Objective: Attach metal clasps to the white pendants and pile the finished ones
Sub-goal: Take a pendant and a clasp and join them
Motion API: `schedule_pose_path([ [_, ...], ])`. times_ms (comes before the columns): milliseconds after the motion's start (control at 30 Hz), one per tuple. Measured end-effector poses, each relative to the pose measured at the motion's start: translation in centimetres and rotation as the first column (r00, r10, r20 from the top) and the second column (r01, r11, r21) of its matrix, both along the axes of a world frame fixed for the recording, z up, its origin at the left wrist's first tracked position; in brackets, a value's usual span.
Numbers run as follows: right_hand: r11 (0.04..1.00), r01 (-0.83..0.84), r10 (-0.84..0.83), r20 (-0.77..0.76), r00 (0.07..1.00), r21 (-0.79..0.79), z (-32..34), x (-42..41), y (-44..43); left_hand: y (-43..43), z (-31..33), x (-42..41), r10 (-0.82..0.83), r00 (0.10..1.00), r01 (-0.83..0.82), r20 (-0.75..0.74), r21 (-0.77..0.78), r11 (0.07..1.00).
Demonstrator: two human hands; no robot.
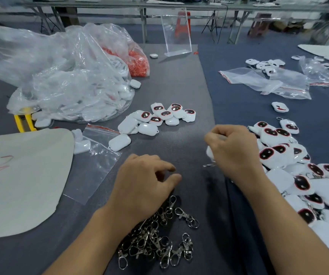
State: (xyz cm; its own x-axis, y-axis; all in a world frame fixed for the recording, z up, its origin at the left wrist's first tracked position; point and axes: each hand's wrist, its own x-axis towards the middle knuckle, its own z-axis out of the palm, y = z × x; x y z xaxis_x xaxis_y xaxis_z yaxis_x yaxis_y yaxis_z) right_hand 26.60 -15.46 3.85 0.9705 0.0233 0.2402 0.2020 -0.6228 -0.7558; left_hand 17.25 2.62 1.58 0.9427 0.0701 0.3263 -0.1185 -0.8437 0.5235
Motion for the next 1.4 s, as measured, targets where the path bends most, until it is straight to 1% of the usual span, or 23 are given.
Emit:
schedule_pose_path([
  [67, 0.966, 0.051, -0.054, -0.006, 0.999, -0.253, 0.3, 0.3, -1.0, 0.0, 0.2, -0.3, -0.114, 0.985, 0.096, -0.125, -0.147, 0.984],
  [100, 0.921, 0.069, -0.077, -0.008, 0.997, -0.383, 0.3, 0.4, -1.3, 0.0, 0.4, -0.3, -0.198, 0.964, 0.160, -0.179, -0.207, 0.965],
  [167, 0.813, 0.096, -0.105, 0.018, 0.994, -0.575, 0.4, 0.5, -1.7, 0.2, 0.7, -0.3, -0.346, 0.900, 0.293, -0.264, -0.219, 0.931],
  [233, 0.723, 0.116, -0.117, 0.044, 0.992, -0.681, 0.6, 0.5, -1.8, 0.7, 1.1, -0.2, -0.434, 0.834, 0.391, -0.340, -0.192, 0.900],
  [267, 0.700, 0.112, -0.110, 0.048, 0.993, -0.705, 0.7, 0.4, -1.8, 1.1, 1.2, -0.2, -0.458, 0.806, 0.420, -0.374, -0.185, 0.889],
  [300, 0.694, 0.104, -0.096, 0.052, 0.994, -0.712, 0.6, 0.3, -1.8, 1.3, 1.3, -0.2, -0.472, 0.787, 0.438, -0.398, -0.178, 0.881],
  [367, 0.724, 0.085, -0.038, 0.084, 0.996, -0.684, 0.2, 0.1, -1.4, 1.5, 1.2, -0.1, -0.476, 0.784, 0.448, -0.400, -0.168, 0.878],
  [433, 0.779, 0.047, 0.048, 0.135, 0.990, -0.626, -0.4, -0.3, -0.3, 1.3, 1.0, -0.1, -0.452, 0.817, 0.406, -0.358, -0.198, 0.892],
  [500, 0.842, -0.043, 0.151, 0.159, 0.976, -0.538, -1.4, -0.5, 1.7, 1.0, 0.8, 0.0, -0.390, 0.863, 0.325, -0.321, -0.238, 0.915],
  [567, 0.890, -0.168, 0.242, 0.128, 0.962, -0.424, -2.5, -0.2, 3.7, 0.9, 0.5, 0.1, -0.316, 0.907, 0.260, -0.279, -0.219, 0.940],
  [633, 0.914, -0.262, 0.287, 0.037, 0.957, -0.308, -3.5, 0.7, 4.9, 0.8, 0.2, 0.1, -0.228, 0.951, 0.192, -0.208, -0.179, 0.965],
  [700, 0.930, -0.267, 0.264, -0.044, 0.963, -0.252, -4.2, 2.0, 5.2, 0.7, 0.0, 0.2, -0.119, 0.983, 0.100, -0.139, -0.137, 0.986],
  [800, 0.950, -0.188, 0.186, -0.030, 0.982, -0.248, -4.4, 4.4, 5.6, 0.8, -0.3, 0.2, 0.013, 0.998, -0.016, -0.055, -0.047, 0.999],
  [867, 0.947, -0.141, 0.136, -0.040, 0.990, -0.289, -4.2, 5.8, 6.1, 1.1, -0.4, 0.2, 0.016, 0.998, -0.019, -0.053, -0.067, 0.998],
  [933, 0.929, -0.118, 0.103, -0.059, 0.993, -0.352, -4.2, 6.8, 6.6, 1.4, -0.5, 0.2, -0.020, 0.997, 0.010, -0.081, -0.119, 0.993],
  [1000, 0.913, -0.090, 0.088, -0.022, 0.996, -0.398, -4.4, 7.1, 6.6, 1.6, -0.5, 0.3, -0.029, 0.994, 0.012, -0.106, -0.156, 0.988],
  [1067, 0.932, -0.045, 0.062, 0.036, 0.997, -0.359, -4.6, 7.0, 6.3, 1.7, -0.5, 0.4, -0.019, 0.993, 0.000, -0.118, -0.164, 0.987],
  [1133, 0.958, -0.002, 0.019, 0.056, 0.998, -0.288, -4.5, 6.6, 5.9, 1.7, -0.6, 0.4, -0.012, 0.994, -0.004, -0.110, -0.148, 0.989],
  [1233, 0.973, 0.024, -0.023, 0.008, 1.000, -0.229, -4.0, 5.4, 5.5, 1.6, -0.8, 0.2, 0.015, 0.997, -0.022, -0.070, -0.102, 0.995],
  [1333, 0.958, -0.001, -0.003, -0.016, 1.000, -0.286, -3.6, 2.9, 5.1, 1.6, -1.0, 0.3, 0.071, 0.997, -0.071, 0.003, -0.041, 0.997],
  [1400, 0.946, -0.064, 0.053, -0.041, 0.998, -0.319, -3.4, 1.0, 4.6, 1.8, -1.1, 0.4, 0.087, 0.996, -0.087, 0.002, -0.021, 0.996],
])
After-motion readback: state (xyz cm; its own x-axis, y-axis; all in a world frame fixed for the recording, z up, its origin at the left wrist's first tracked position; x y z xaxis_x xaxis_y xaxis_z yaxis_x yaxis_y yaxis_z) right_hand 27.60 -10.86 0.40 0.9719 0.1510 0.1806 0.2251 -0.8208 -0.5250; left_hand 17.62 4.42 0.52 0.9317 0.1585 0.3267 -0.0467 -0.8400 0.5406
